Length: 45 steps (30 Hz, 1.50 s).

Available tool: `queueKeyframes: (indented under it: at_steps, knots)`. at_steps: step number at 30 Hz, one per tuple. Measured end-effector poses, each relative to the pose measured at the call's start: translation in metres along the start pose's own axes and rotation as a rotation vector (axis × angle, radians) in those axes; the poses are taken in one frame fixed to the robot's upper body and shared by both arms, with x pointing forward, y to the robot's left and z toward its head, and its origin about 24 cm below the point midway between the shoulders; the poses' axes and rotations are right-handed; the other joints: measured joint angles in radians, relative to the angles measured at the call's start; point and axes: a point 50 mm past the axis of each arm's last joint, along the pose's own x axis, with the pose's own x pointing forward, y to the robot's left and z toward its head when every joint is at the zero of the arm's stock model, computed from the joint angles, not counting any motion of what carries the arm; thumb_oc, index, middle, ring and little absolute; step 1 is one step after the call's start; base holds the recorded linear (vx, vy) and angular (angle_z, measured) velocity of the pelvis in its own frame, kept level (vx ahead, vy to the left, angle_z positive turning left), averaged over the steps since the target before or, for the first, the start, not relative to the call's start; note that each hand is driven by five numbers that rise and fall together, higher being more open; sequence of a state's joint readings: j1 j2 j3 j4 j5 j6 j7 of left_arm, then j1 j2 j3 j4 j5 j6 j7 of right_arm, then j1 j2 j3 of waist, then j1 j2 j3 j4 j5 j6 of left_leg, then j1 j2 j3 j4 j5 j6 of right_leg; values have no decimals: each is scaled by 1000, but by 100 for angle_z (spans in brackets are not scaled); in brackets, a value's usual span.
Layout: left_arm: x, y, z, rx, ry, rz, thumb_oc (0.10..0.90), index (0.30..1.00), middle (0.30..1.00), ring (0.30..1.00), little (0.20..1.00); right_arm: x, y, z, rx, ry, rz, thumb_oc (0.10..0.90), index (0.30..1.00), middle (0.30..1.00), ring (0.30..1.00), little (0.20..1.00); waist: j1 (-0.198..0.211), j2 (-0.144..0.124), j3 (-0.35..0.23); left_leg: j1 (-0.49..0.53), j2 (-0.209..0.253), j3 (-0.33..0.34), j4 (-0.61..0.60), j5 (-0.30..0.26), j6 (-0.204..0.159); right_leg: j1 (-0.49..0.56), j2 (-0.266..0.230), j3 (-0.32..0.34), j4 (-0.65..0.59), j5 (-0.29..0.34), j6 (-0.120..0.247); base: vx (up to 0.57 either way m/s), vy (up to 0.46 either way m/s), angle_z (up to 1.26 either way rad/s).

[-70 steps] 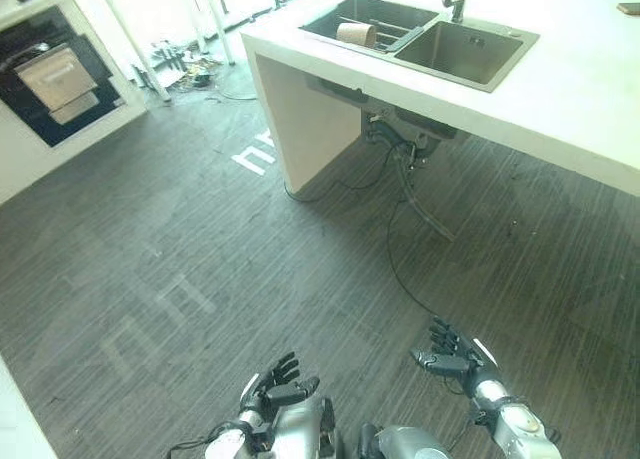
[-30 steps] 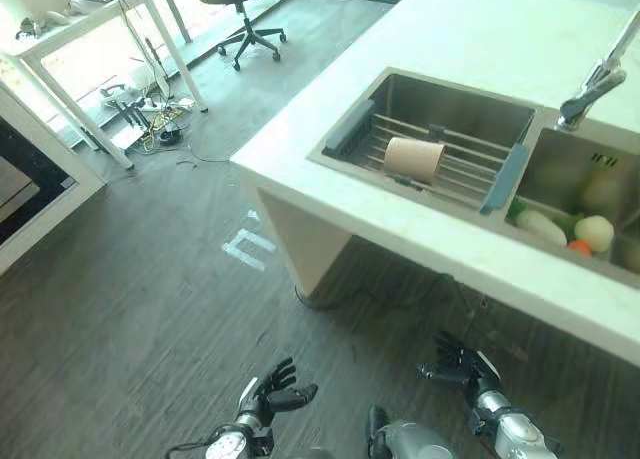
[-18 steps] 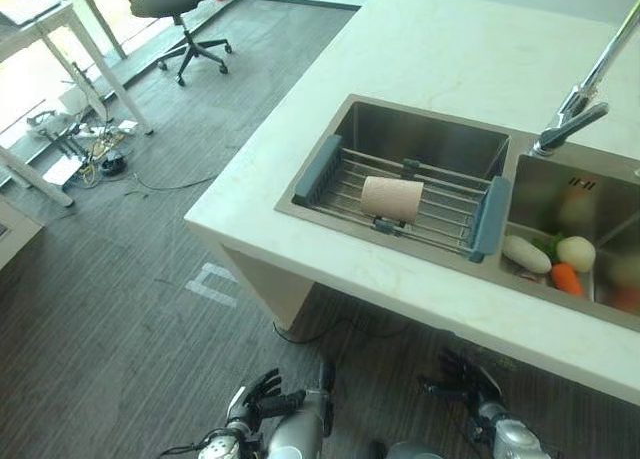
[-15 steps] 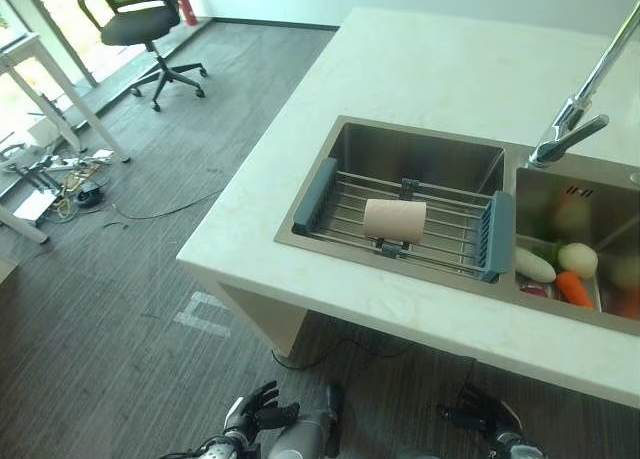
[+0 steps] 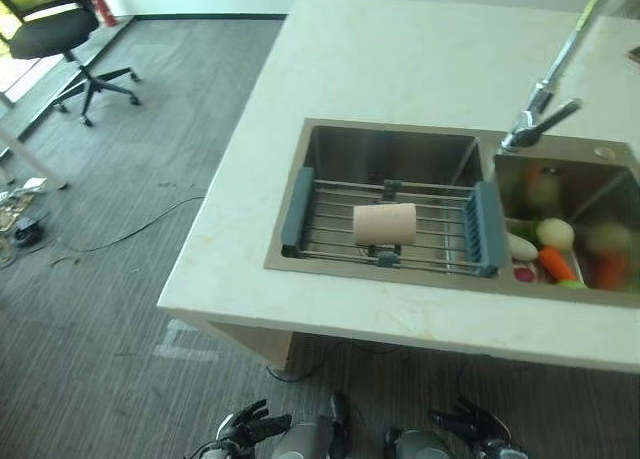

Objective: Place the dishes in the dishwasher.

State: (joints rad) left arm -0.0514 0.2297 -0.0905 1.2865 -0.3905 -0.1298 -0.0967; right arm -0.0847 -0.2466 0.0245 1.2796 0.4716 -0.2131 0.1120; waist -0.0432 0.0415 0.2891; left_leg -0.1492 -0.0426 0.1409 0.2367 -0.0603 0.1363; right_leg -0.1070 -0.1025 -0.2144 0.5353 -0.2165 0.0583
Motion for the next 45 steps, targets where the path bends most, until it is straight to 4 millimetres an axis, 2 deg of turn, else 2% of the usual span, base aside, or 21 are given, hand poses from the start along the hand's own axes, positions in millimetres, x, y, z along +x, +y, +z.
queueKeyframes:
  at_steps: [2, 4, 5, 8, 10, 11, 12, 15, 18, 22, 25, 28, 31, 34, 35, 36, 37, 39, 41, 43, 45]
  knots:
    - [0, 1, 2, -36, -9, 5, 800, 900, 900, 900, 900, 0, -1, 1, -2, -8, 1, 800, 900, 900, 900, 900, 14, 8, 12, -19, 6, 25, 2, 5, -7, -27, -46, -3, -37, -2, -3, -108, -191, -16]
    - [1, 2, 6, -115, -30, 16, 800, 900, 900, 900, 900, 1, -1, 4, -4, -6, 6, 800, 900, 900, 900, 900, 20, 22, 26, -43, 22, 14, -13, 13, -19, -24, -65, -12, -238, 24, 26, -35, -335, -18]
    - [-2, 12, -3, -234, -25, 68, 800, 900, 900, 900, 900, 2, 2, 3, -28, 19, 21, 800, 900, 900, 900, 900, 23, 21, 31, -38, 29, 23, -53, 29, -43, -23, -86, -26, -264, 45, 25, 93, -472, -22]
    - [-12, 26, -29, -367, -13, 181, 800, 900, 900, 900, 900, -2, -5, -8, 26, 58, -3, 800, 900, 900, 900, 900, 50, 7, 25, -8, 52, 38, -50, 41, -68, -21, -86, -37, -176, 33, 12, 85, -246, -5]
    - [-16, 34, -33, -377, -12, 240, 800, 900, 900, 900, 900, -3, -8, -12, 37, 68, -13, 800, 900, 900, 900, 900, 46, -31, 9, -14, 54, 30, -32, 24, -103, -33, -91, -44, -196, 41, 8, -39, -56, 18]
    - [-22, 39, -50, -340, 33, 272, 800, 900, 900, 900, 900, -6, -36, 1, 44, 31, -73, 800, 900, 900, 900, 900, 49, 17, -25, 4, 124, -5, 32, -47, -152, -52, -45, -51, -191, 62, -22, -74, 7, 2]
    - [-22, 43, -47, -335, 17, 297, 800, 900, 900, 900, 900, -10, -56, 7, 73, 10, -134, 800, 900, 900, 900, 900, 49, 24, -26, 17, 114, 0, 3, -21, -155, -64, -52, -43, -175, 65, -35, -15, 50, -15]
    - [-27, 65, -37, -385, -61, 395, 800, 900, 900, 900, 900, -29, -110, 18, 136, -32, -289, 800, 900, 900, 900, 900, 45, 108, -45, 48, 110, 2, -59, 2, -164, -62, -52, -48, -176, 57, -41, 86, 74, 1]
    - [-43, 111, -25, -433, -141, 575, 800, 900, 900, 900, 900, -42, -131, 6, 151, 11, -347, 800, 900, 900, 900, 900, 45, 134, -69, 99, 110, -4, -87, 1, -168, -22, -50, -54, -177, 37, -41, 66, 27, 1]
    - [-77, 179, 21, -447, -377, 832, 800, 900, 900, 900, 900, -43, -128, 0, 150, 29, -322, 800, 900, 900, 900, 900, 47, 134, -74, 100, 110, -8, -84, -1, -172, -27, -47, -48, -167, 25, -35, 24, 1, 0]
    - [-111, 220, 66, -334, -529, 994, 800, 900, 900, 900, 900, -38, -117, -4, 135, 44, -284, 800, 900, 900, 900, 900, 58, 102, -87, 95, 110, -3, -84, -3, -169, -42, -48, -42, -161, 22, -31, 11, 7, -6]
    - [-163, 253, 134, -45, -721, 1160, 800, 900, 900, 900, 900, -36, -107, -13, 146, 54, -261, 800, 900, 900, 900, 900, 79, 56, -100, 80, 111, -3, -78, -4, -171, -57, -48, -42, -156, 23, -38, 0, 0, 0]
    - [-243, 272, 213, 275, -916, 1335, 800, 900, 900, 900, 900, -33, -98, -13, 119, 51, -228, 800, 900, 900, 900, 900, 84, 34, -107, 75, 109, 3, -63, -14, -171, -56, -52, -40, -156, 26, -37, -1, -2, -3]
    - [-308, 249, 281, 369, -1289, 1335, 800, 900, 900, 900, 900, -28, -89, -9, 108, 44, -205, 800, 900, 900, 900, 900, 85, 49, -111, 73, 105, 14, -50, -24, -163, -53, -58, -35, -165, 37, -30, -2, -34, -6]
    - [-322, 215, 311, 362, -1533, 1100, 800, 900, 900, 900, 900, -26, -84, -9, 100, 60, -195, 800, 900, 900, 900, 900, 78, 82, -113, 75, 99, 14, -48, -26, -160, -49, -60, -31, -169, 43, -25, -5, -70, -2]
    - [-329, 188, 330, 371, -1652, 896, 800, 900, 900, 900, 900, -25, -79, -13, 108, 77, -189, 800, 900, 900, 900, 900, 78, 85, -114, 77, 99, 13, -48, -26, -160, -48, -59, -30, -168, 42, -24, -2, -66, -1]
    - [-337, 144, 347, 474, -1786, 643, 800, 900, 900, 900, 900, -23, -71, -18, 120, 91, -172, 800, 900, 900, 900, 900, 77, 81, -113, 81, 103, 13, -48, -26, -161, -39, -54, -27, -169, 43, -25, 3, -50, -14]
    - [-329, 76, 352, 776, -1833, 306, 800, 900, 900, 900, 900, -20, -67, -14, 126, 76, -159, 800, 900, 900, 900, 900, 45, 80, -113, 84, 110, 27, -46, -28, -164, -43, -45, -13, -173, 49, -26, 5, -65, -22]
    - [-312, 33, 352, 927, -1764, 88, 800, 900, 900, 900, 900, -20, -67, -15, 131, 82, -159, 800, 900, 900, 900, 900, 11, 72, -112, 89, 118, 36, -45, -30, -168, -41, -35, -9, -176, 51, -28, -2, -66, -18]
    - [-292, 5, 351, 996, -1668, -68, 800, 900, 900, 900, 900, -24, -70, -22, 137, 110, -170, 800, 900, 900, 900, 900, -8, 67, -111, 92, 130, 46, -42, -31, -171, -42, -20, 6, -183, 56, -36, -9, -57, -20]
    - [-266, -2, 356, 1005, -1517, -107, 800, 900, 900, 900, 900, -25, -71, -25, 139, 120, -175, 800, 900, 900, 900, 900, -18, 64, -109, 92, 143, 58, -44, -30, -177, -45, -9, 12, -188, 61, -43, -18, -57, -18]
